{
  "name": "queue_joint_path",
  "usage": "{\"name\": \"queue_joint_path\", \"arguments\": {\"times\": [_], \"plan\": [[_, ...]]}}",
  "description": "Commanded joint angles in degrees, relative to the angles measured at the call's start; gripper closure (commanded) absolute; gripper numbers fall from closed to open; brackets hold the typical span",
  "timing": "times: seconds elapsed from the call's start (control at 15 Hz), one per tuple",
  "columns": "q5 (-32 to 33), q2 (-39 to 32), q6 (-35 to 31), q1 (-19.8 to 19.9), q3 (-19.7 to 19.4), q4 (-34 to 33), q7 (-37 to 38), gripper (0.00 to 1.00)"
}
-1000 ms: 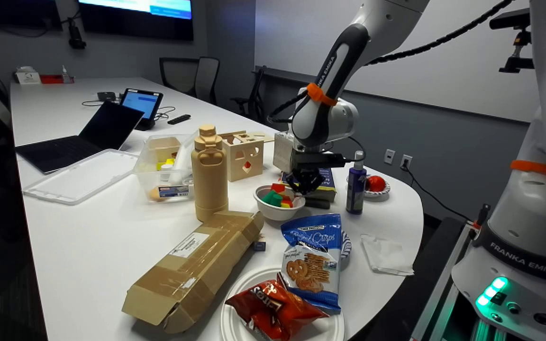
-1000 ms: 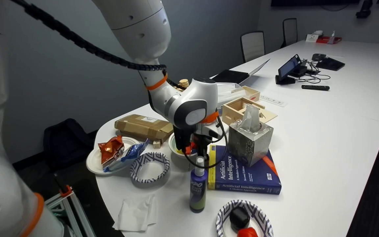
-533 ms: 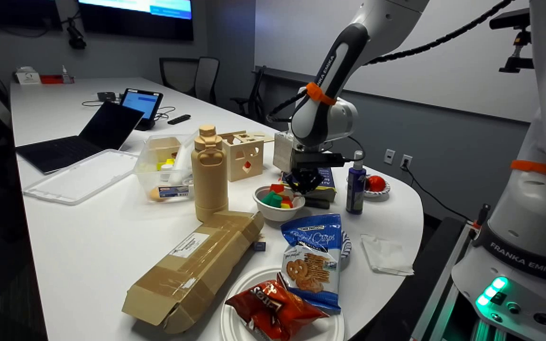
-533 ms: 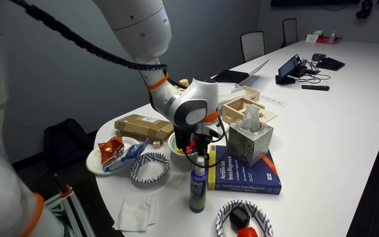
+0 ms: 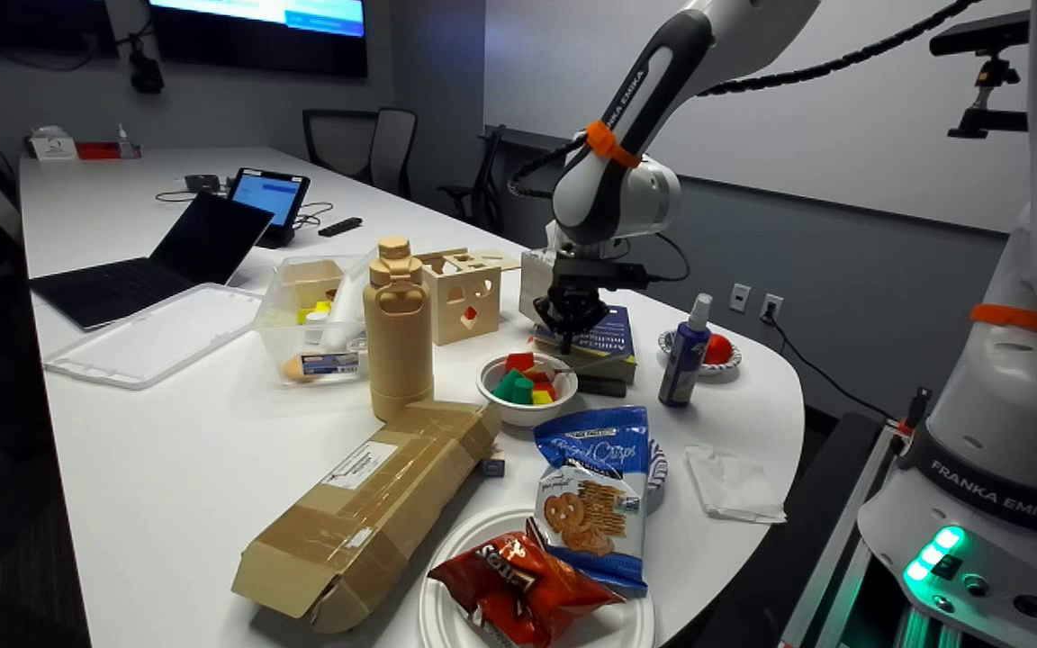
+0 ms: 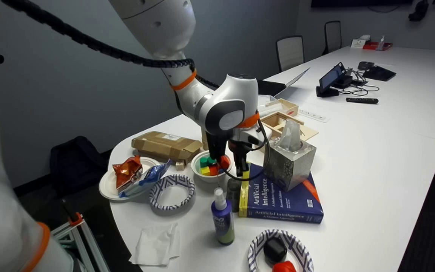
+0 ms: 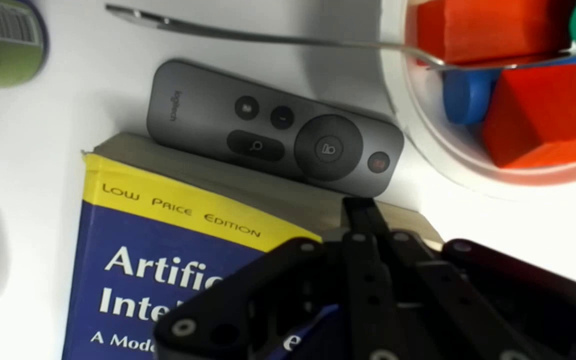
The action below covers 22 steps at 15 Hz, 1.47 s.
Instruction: Hold the cake knife, and then move it around in the bowl
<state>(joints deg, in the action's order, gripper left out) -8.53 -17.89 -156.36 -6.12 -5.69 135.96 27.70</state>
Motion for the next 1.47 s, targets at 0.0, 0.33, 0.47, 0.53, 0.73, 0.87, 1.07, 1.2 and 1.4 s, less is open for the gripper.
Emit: {"name": "queue_joint_path", "arguments": {"times": [0.0,0.33,0.47,0.53,0.73,0.87,1.07,1.2,1.4], "plan": [[3.74,5.38,6.67,-0.24,-1.97,0.58,2.12,0.73],[8.49,12.45,16.04,0.69,-0.52,0.59,1.51,0.37],[7.68,14.65,18.40,1.56,0.90,0.77,-2.63,0.22],[6.70,15.43,19.14,2.06,1.63,1.02,-6.30,0.15],[4.99,16.51,21.33,3.31,2.91,1.51,-16.12,0.00],[4.12,15.89,20.87,4.28,3.21,1.94,-24.46,0.00],[-0.48,13.93,20.19,5.50,3.89,2.38,-36.86,0.00],[-4.60,12.80,21.61,6.64,4.19,2.26,-45.20,0.00],[-6.26,11.23,25.46,7.87,4.40,1.69,-52.44,0.00]]}}
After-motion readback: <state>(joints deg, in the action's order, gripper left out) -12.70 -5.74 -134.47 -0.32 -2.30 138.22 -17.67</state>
